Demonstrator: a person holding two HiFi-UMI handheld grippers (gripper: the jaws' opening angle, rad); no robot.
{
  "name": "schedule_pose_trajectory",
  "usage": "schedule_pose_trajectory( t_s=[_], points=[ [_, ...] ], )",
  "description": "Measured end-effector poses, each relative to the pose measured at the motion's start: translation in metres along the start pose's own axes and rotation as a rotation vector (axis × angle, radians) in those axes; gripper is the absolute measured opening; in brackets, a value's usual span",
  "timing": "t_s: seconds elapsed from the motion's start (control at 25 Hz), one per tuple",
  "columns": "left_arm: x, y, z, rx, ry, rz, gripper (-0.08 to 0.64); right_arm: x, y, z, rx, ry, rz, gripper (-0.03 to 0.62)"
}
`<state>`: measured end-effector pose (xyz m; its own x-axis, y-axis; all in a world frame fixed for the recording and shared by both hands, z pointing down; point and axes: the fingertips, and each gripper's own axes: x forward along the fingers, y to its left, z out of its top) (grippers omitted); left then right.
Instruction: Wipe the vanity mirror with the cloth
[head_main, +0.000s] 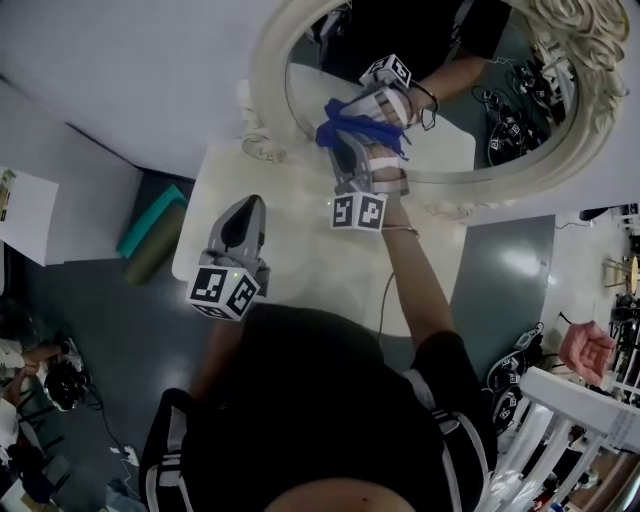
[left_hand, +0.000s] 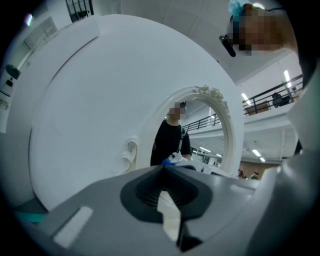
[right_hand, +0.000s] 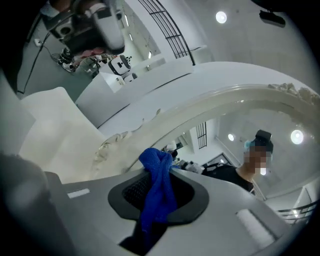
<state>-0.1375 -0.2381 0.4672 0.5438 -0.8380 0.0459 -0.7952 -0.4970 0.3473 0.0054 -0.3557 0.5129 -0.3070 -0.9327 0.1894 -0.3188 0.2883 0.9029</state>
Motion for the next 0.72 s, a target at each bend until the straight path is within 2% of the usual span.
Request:
schedule_pose_trajectory(
  t_s=[0.2,0.32,0.4,0.56,0.72],
  points=[
    [-0.004,0.005,0.008,0.005,0.007,0.020,0.011,0.004,0.029,-0.021,-0.022,0.017,0.025,0.063],
    [-0.007,0.001,0.006,0.006,0.008,0.017,0.011,0.005,0.046,-0.035,-0.012,0.037,0.071,0.063],
    [-0.010,-0.002,0.005,0.006,0.010,0.013,0.011,0.002,0.061,-0.049,0.026,0.065,0.117,0.063],
    [-0.018,-0.004,0.006,0.009,0.010,0.013,0.011,-0.003,0.081,-0.071,0.172,0.101,0.174,0.063],
    [-0.024,-0.003,0.009,0.011,0.000,0.019,0.011,-0.005,0.094,-0.083,0.207,0.126,0.230,0.063]
  ],
)
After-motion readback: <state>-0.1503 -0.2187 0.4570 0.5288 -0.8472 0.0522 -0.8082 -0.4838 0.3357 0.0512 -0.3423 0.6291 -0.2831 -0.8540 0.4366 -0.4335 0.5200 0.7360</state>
